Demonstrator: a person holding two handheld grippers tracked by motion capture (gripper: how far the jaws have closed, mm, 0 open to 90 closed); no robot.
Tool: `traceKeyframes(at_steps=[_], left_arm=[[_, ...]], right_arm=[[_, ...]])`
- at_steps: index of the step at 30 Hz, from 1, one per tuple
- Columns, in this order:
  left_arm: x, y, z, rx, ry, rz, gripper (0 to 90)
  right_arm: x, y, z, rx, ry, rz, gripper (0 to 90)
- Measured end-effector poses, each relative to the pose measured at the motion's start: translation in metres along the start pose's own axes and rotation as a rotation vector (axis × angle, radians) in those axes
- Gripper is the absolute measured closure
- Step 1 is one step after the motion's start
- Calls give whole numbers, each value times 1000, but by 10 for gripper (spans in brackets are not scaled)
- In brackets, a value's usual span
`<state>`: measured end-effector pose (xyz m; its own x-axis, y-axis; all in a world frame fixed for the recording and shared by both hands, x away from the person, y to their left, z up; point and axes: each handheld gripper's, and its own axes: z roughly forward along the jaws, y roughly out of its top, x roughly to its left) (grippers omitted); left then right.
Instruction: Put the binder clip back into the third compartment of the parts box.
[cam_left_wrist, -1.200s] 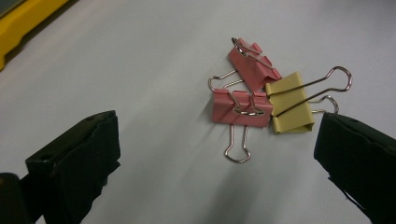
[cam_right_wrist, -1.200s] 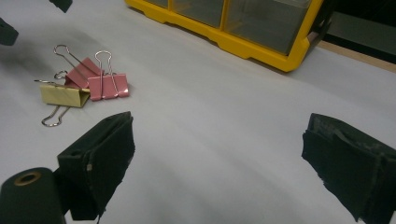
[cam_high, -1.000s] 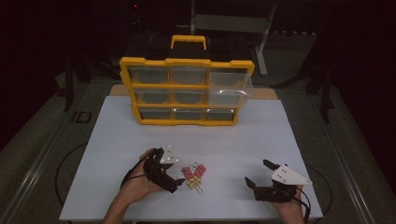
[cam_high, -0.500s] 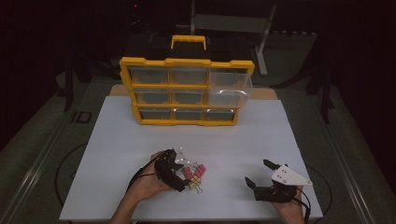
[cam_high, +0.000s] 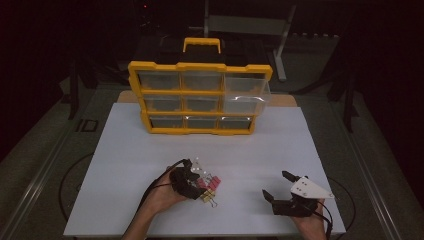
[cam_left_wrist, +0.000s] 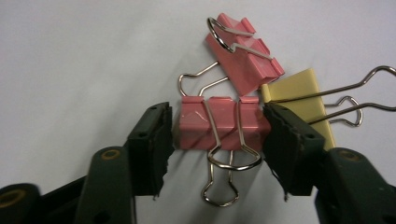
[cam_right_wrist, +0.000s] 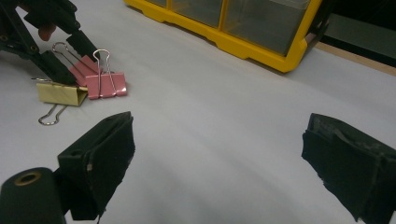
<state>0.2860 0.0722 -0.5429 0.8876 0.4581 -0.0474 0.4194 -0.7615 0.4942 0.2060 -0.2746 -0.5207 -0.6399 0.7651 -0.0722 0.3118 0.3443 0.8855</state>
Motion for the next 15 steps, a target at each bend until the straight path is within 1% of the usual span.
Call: traceKeyframes(at_steps=[1, 2, 3, 5, 6, 8, 10, 11, 12, 13, 15], left_arm=[[1, 0, 0, -5, 2, -3, 460], [2, -1, -1, -3, 1, -4, 491], [2, -1, -1, -3, 0, -5, 497], [2, -1, -1, -2, 4, 0, 500], [1, -1, -2, -1, 16, 4, 500], [2, -2, -3, -4, 26, 1, 501], [3, -3, -5, -8, 23, -4, 501], [4, -3, -7, -19, 17, -12, 501], [4, -3, -7, -19, 17, -12, 501], [7, -4, -13, -34, 25, -24, 501], [10, -5, -18, -47, 30, -31, 501]], right_arm=[[0, 0, 0, 0, 1, -4, 89], [0, 0, 0, 0, 1, -4, 89], [0, 0, 0, 0, 1, -4, 90], [0, 0, 0, -1, 1, -2, 89], [0, 0, 0, -1, 1, -2, 89], [0, 0, 0, -3, 2, -3, 90], [0, 0, 1, -5, 5, -1, 90], [0, 0, 1, -5, 5, -1, 90], [0, 0, 1, -5, 5, -1, 90], [0, 0, 1, -4, 9, 2, 89], [0, 0, 2, -6, 9, 2, 89]])
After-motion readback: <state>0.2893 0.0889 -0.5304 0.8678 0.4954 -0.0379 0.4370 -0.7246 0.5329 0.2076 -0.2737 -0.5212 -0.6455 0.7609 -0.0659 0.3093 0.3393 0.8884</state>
